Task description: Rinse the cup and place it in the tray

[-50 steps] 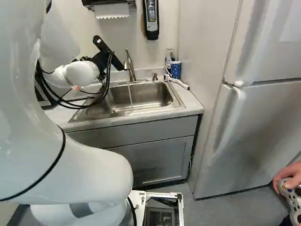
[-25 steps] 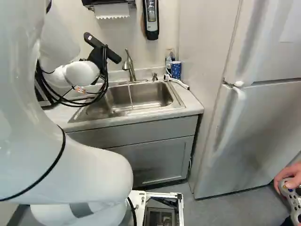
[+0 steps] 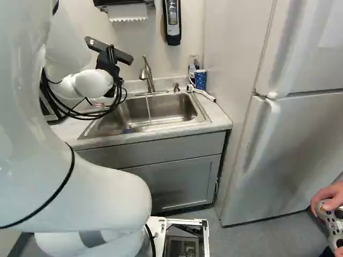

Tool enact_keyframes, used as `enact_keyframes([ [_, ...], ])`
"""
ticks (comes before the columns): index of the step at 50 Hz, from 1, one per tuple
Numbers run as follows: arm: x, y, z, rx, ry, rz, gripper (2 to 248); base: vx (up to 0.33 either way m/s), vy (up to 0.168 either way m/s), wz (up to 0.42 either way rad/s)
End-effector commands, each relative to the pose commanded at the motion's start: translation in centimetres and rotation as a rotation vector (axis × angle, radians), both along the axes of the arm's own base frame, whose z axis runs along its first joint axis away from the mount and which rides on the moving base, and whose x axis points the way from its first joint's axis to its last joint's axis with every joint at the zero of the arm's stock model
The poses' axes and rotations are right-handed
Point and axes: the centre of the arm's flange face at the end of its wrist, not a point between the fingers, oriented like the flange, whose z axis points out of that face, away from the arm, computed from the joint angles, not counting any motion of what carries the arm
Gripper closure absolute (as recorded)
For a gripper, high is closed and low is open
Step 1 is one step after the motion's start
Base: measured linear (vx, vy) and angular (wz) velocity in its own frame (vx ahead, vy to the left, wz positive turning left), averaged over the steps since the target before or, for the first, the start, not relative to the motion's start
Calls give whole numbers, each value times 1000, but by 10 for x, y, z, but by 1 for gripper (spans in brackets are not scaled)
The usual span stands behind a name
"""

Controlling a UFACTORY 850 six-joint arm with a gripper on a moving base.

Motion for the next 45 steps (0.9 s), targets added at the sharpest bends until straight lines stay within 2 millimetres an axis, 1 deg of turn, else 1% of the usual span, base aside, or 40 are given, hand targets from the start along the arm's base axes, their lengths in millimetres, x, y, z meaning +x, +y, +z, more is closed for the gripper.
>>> enact_keyframes([
  [42,0,0,0,-400,-176,63,124,0,0,0],
  [45,0,0,0,-400,-176,63,124,0,0,0],
])
